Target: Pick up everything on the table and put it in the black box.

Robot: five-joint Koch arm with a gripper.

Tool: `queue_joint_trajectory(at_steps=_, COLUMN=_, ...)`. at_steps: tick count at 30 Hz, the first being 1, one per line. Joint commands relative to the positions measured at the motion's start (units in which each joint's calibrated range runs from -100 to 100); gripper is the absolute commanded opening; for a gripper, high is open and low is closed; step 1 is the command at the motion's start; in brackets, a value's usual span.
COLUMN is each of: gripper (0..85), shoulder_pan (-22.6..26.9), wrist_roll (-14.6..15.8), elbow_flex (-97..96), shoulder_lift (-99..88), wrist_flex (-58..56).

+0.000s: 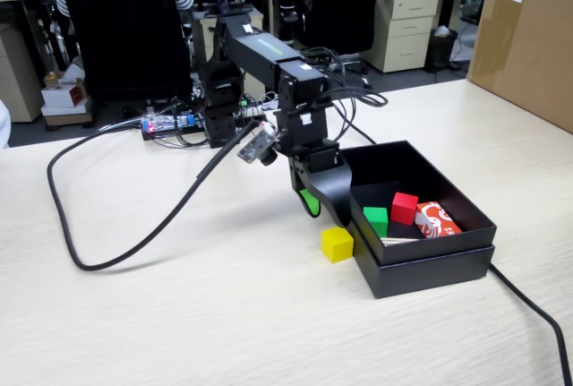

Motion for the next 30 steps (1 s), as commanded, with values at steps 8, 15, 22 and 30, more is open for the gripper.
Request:
queue_joint_trajectory(at_steps=8, gripper=47.6, shoulder_pan=0.6, wrist_roll=0.3, elbow_flex=7.3, shoulder_lift=7.0, wrist_flex=0.0)
queue_joint_trajectory(at_steps=15, gripper=39.6, shoulder_pan=0.7, wrist_roll=0.3, elbow_flex=9.7, shoulder_lift=10.1, wrist_flex=-0.1)
queue_joint_trajectory(at_steps=22, gripper=10.1, shoulder_pan=0.6, wrist_roll=0.6, elbow_flex=10.5, shoulder_lift=11.2, wrist_flex=-0.9)
queue_joint_trajectory(at_steps=30, gripper=0.9, shoulder_pan=-0.1, wrist_roll=0.6, elbow_flex=10.4, shoulder_lift=7.4, wrist_flex=-3.6)
